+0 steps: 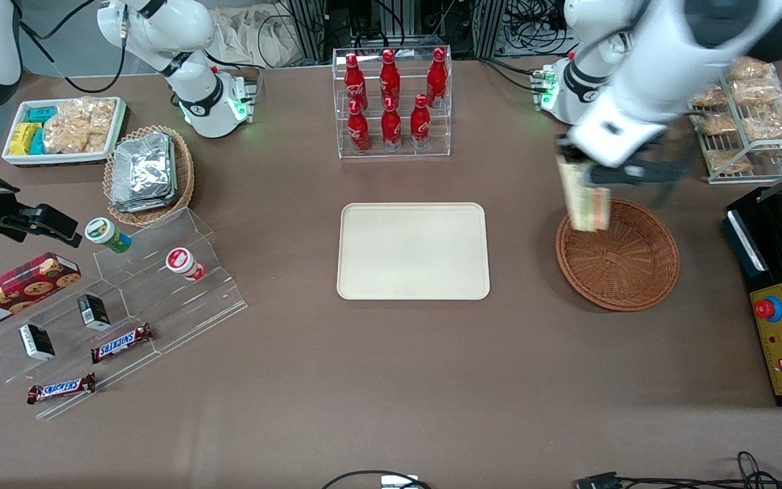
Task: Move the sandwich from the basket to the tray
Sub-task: 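Lift the sandwich and carry it with the left gripper to the tray, then lower the sandwich onto the cream tray and open the left gripper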
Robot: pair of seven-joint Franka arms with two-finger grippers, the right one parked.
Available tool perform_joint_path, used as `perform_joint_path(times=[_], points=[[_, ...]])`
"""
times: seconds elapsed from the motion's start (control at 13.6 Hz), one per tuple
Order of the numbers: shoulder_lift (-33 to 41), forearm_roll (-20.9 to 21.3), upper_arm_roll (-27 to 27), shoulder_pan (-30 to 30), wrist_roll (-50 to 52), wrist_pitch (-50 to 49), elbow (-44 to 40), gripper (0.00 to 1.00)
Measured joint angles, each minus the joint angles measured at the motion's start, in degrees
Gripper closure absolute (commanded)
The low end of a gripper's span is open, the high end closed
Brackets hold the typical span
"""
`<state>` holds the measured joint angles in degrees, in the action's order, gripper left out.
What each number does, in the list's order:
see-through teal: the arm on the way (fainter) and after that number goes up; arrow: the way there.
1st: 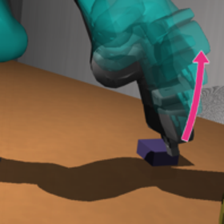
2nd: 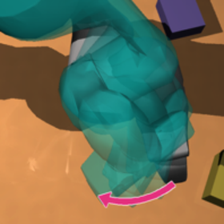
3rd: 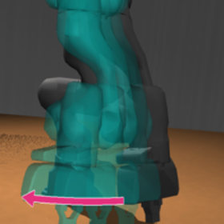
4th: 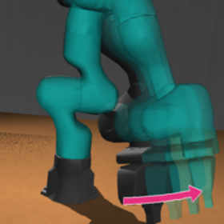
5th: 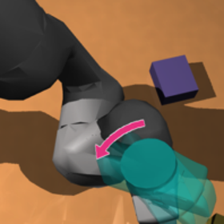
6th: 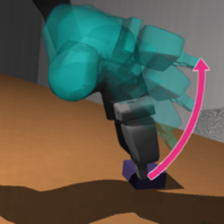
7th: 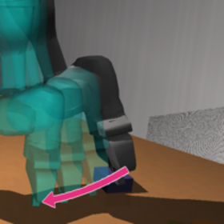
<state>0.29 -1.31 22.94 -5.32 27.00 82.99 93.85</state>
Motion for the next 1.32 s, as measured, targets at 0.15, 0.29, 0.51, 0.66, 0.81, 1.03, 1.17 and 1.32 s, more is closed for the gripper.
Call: perform_joint_path(times=[0.15,0.29,0.51,0.66,0.81,1.03,1.17,1.32], points=[[-3.18,-0.07,7.82,-0.5,6.06,0.23,-1.46,1.0],[-6.1,-0.12,10.82,-0.69,7.91,1.57,-2.89,1.0],[-8.54,-0.19,10.68,-0.1,7.64,5.17,-2.03,1.0],[-9.2,-0.19,10.65,0.01,7.6,10.95,2.71,1.0],[-9.79,-0.02,10.65,-0.03,7.6,17.37,8.56,1.0],[-11.07,0.8,10.59,0.02,7.57,29.04,17.45,1.0],[-12.95,2.99,10.5,0.04,7.57,37.12,22.78,1.0],[-16.18,5.17,10.2,0.23,7.57,44.7,26.55,1.0]])
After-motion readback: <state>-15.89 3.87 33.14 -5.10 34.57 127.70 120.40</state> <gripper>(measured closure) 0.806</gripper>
